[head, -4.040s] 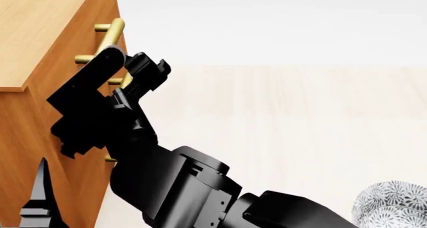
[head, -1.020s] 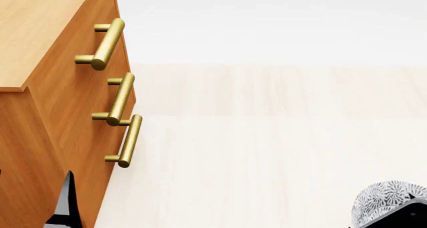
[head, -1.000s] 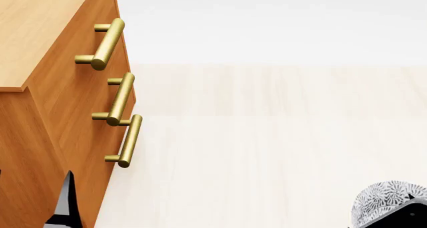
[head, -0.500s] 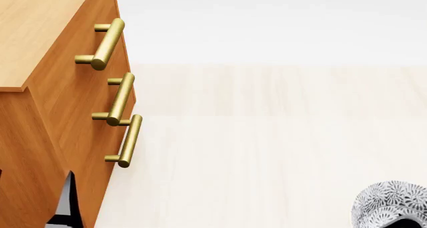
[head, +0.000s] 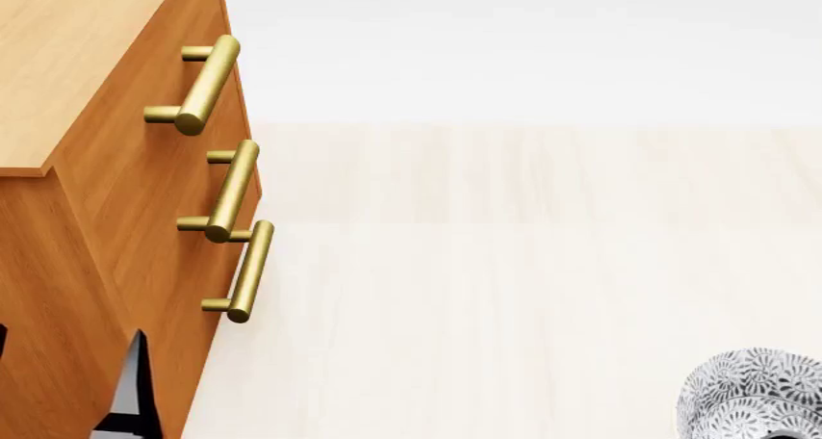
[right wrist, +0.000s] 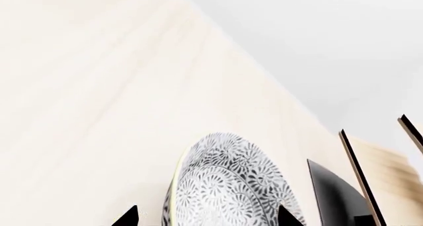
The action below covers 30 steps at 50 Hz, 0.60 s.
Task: Close the top drawer of the cabinet and put the bowl on top of it.
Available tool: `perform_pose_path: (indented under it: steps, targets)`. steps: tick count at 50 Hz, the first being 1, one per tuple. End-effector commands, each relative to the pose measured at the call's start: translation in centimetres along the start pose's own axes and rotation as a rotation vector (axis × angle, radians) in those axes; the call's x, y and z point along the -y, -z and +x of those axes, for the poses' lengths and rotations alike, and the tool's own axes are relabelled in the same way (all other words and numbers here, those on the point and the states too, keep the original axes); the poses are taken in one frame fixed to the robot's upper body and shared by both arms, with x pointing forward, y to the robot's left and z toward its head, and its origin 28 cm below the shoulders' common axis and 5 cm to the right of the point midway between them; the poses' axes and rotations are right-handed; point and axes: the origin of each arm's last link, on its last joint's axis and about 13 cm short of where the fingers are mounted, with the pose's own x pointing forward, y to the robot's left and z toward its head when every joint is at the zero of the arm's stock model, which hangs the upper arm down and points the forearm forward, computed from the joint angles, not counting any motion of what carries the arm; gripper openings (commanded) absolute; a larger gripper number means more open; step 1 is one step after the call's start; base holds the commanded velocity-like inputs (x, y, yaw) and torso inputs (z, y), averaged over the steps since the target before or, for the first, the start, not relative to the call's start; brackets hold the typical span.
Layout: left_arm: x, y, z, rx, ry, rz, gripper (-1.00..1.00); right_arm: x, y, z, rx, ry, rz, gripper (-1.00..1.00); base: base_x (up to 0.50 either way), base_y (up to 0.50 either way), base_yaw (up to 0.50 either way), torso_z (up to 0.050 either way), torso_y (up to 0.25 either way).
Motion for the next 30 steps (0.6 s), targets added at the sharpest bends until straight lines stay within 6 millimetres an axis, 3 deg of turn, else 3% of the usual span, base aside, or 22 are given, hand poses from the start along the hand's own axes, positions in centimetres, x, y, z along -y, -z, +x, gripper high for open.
perform_pose_path:
  steps: [1,30]
  targets:
    - [0.0,0.0,0.0,0.0,0.0,0.0,1.0,-0.3,0.4,0.3,-0.008,-0.005,0.009,1.0,0.0,0.0,0.0,0.0,0.0]
    - [0.1,-0.1,-0.1,0.004,0.002,0.0,1.0,-0.7,1.9,0.7,-0.038,0.004,0.029,1.0,0.0,0.0,0.0,0.0,0.0]
